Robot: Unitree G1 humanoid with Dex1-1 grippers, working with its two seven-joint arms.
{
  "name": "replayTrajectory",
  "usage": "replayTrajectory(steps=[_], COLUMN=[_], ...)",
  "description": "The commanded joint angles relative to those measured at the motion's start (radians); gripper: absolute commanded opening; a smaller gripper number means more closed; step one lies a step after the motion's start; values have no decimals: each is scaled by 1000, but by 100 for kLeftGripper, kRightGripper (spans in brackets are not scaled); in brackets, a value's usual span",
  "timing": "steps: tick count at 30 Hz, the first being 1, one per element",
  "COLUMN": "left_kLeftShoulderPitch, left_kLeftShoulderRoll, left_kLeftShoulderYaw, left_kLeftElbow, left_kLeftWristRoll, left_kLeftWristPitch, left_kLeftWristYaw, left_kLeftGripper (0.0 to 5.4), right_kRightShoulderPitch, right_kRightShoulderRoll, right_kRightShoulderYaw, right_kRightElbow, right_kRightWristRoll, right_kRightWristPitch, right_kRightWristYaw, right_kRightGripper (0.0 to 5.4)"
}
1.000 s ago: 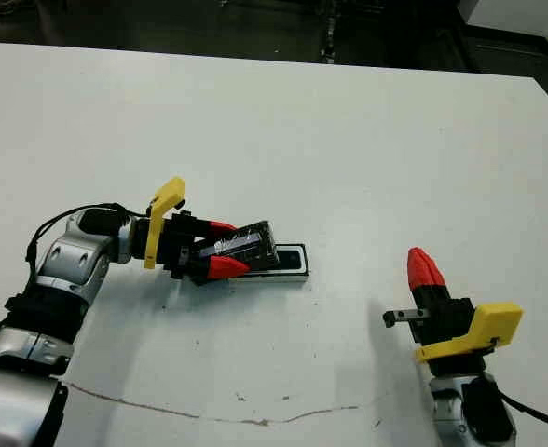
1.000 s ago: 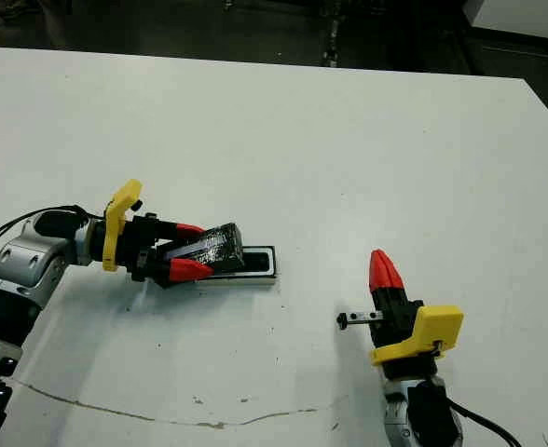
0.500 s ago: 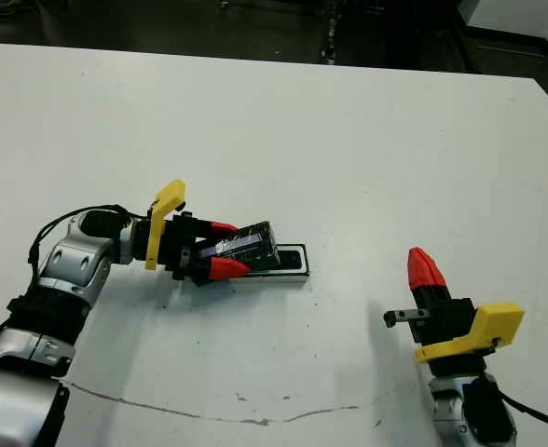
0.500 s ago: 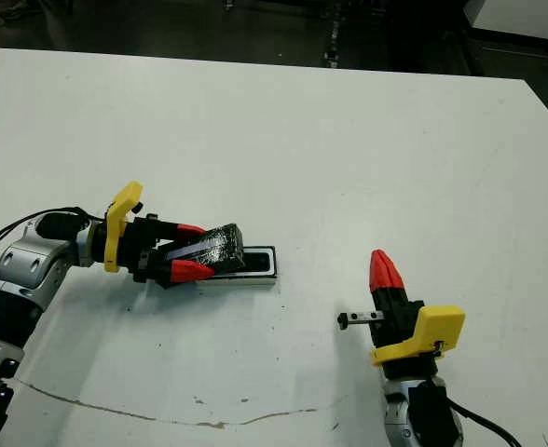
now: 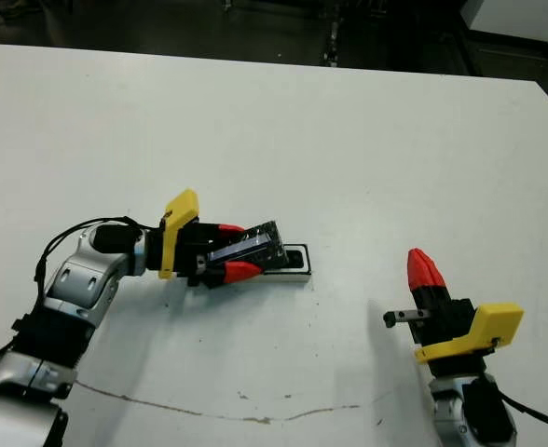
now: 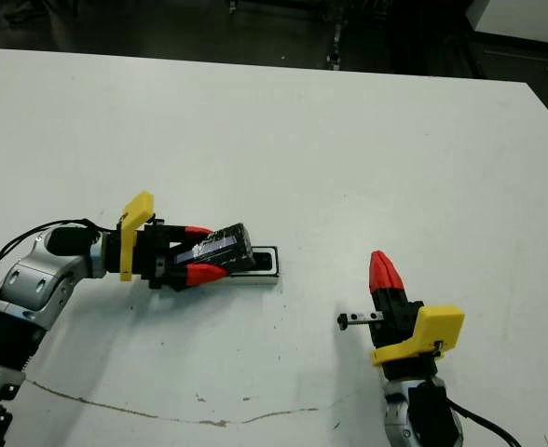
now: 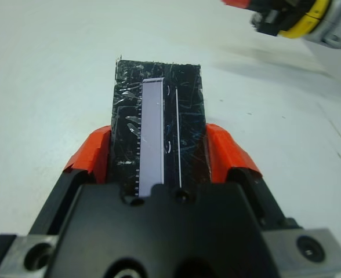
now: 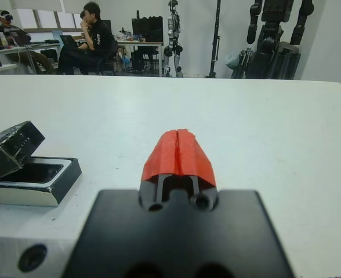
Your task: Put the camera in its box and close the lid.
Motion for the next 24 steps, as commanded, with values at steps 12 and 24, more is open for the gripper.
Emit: replayTrajectory(steps=[12,24], left_kLeftShoulderPitch=[-16,-103], left_kLeftShoulderRoll=[25,13], left_kLeftShoulderYaw=[-175,-202], left_kLeftElbow=[-44,102], left_kLeftWristRoll=[95,126], left_kLeftWristPitch=[97,-12], left_kLeftWristYaw=[4,-68], left_kLeftGripper=[313,313], right_kRightShoulderPitch=[16,17], right_kRightShoulderRoll=[-4,-3], right_kRightShoulderYaw=[2,5], right_kRightElbow=[0,7], right_kRightWristRoll=[-7,-12], right_kRightWristPitch=[-4,-15], right_kRightWristYaw=[-7,-6], right_kRightGripper=[0,0])
